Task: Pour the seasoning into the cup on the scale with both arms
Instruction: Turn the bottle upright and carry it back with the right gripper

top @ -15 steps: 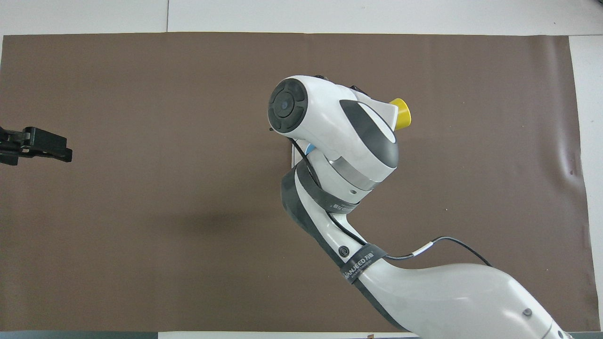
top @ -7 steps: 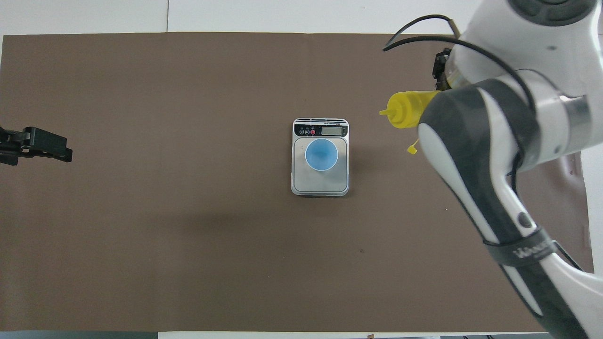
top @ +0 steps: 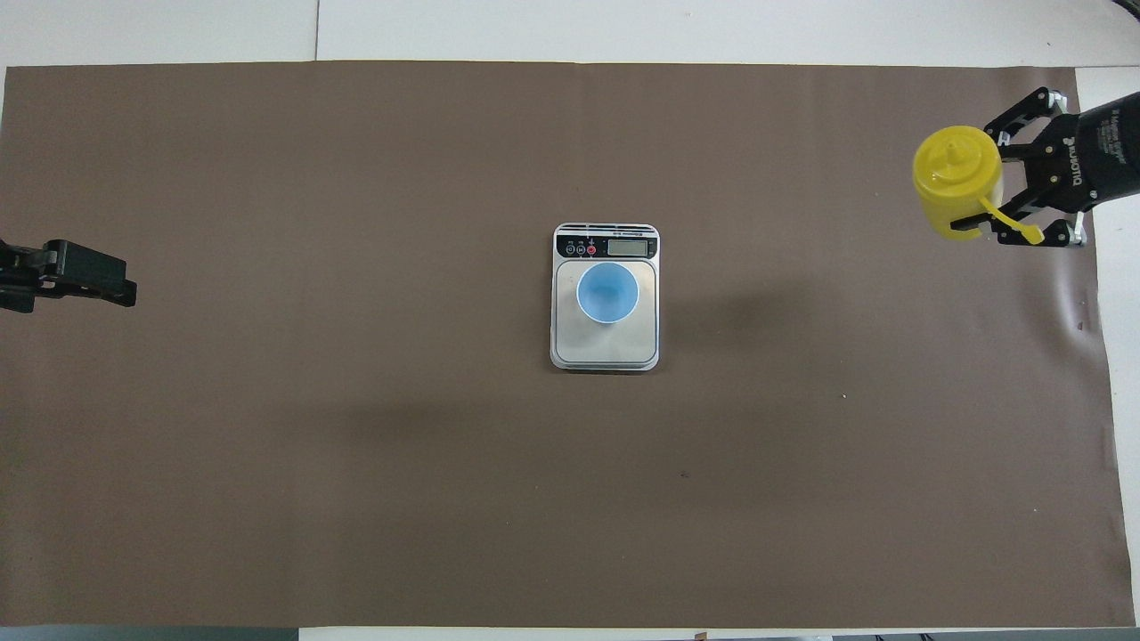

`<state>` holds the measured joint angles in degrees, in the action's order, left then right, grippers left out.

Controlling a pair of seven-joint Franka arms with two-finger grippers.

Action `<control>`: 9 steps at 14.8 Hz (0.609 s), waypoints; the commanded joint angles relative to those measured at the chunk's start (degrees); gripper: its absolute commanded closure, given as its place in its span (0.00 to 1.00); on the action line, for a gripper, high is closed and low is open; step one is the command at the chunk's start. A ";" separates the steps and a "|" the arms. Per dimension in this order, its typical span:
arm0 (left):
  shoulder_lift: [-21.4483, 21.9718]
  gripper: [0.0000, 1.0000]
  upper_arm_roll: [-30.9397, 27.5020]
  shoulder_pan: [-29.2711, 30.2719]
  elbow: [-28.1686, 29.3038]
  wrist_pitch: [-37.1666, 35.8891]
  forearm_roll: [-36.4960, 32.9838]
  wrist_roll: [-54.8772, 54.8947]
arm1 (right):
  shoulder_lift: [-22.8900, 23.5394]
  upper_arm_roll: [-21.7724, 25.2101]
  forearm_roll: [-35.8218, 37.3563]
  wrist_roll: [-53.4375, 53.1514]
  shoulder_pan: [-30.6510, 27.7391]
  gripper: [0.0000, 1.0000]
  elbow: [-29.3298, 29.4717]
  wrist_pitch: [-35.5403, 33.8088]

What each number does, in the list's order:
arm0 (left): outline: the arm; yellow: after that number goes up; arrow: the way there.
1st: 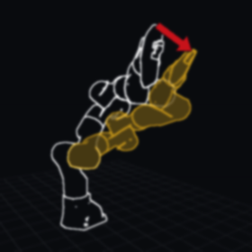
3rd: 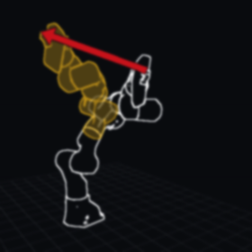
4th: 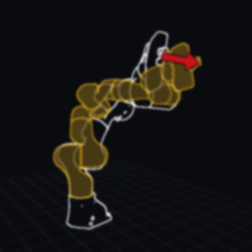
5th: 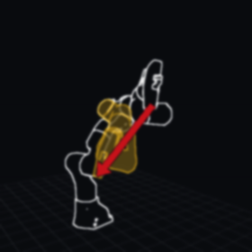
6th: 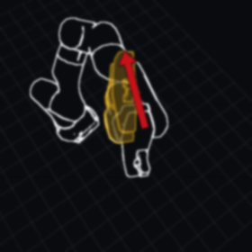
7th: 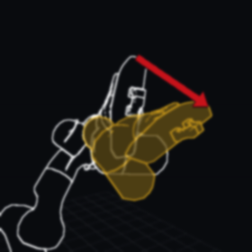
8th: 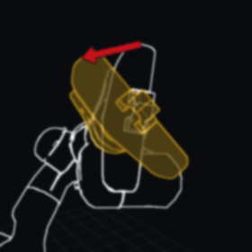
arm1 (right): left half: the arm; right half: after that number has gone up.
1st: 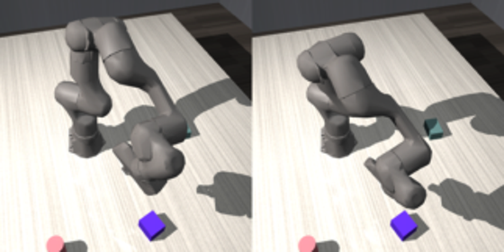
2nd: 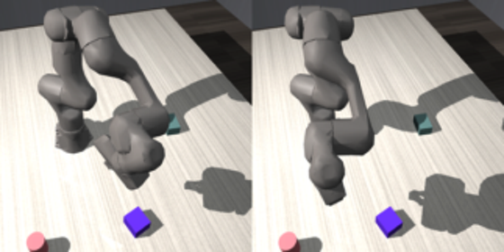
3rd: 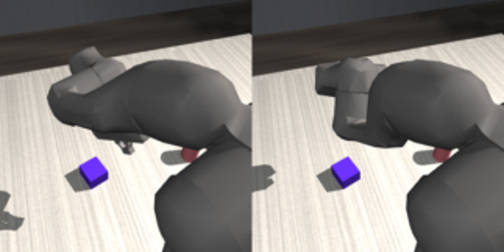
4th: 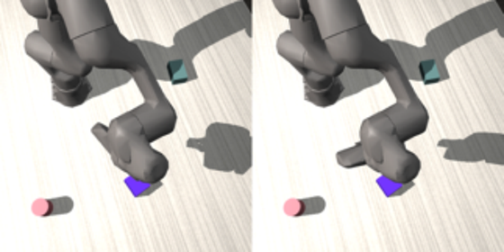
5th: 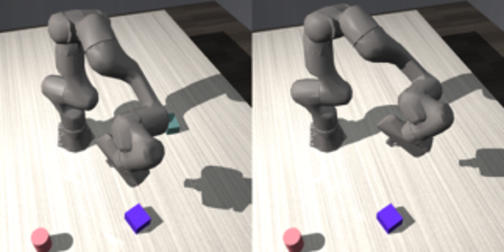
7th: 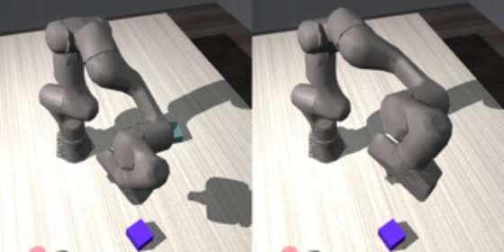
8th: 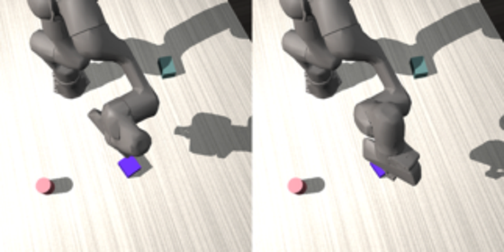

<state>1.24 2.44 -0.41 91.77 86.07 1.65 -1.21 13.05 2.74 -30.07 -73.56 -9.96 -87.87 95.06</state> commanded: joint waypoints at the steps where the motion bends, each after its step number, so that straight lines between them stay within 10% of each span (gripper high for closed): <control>1: 1.40 0.00 0.11 0.59 1.31 -0.37 0.72 0.69 | -8.64 -0.98 -10.93 10.06 -5.49 1.00 -17.20 6.26; 9: 1.40 0.00 0.11 0.59 1.31 -0.37 0.72 0.69 | -4.98 -0.98 -27.23 26.75 -13.49 1.00 -32.44 5.05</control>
<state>1.24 2.44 -0.41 91.77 86.06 1.65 -1.21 7.59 2.67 -53.42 -55.22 -20.11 -115.34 99.64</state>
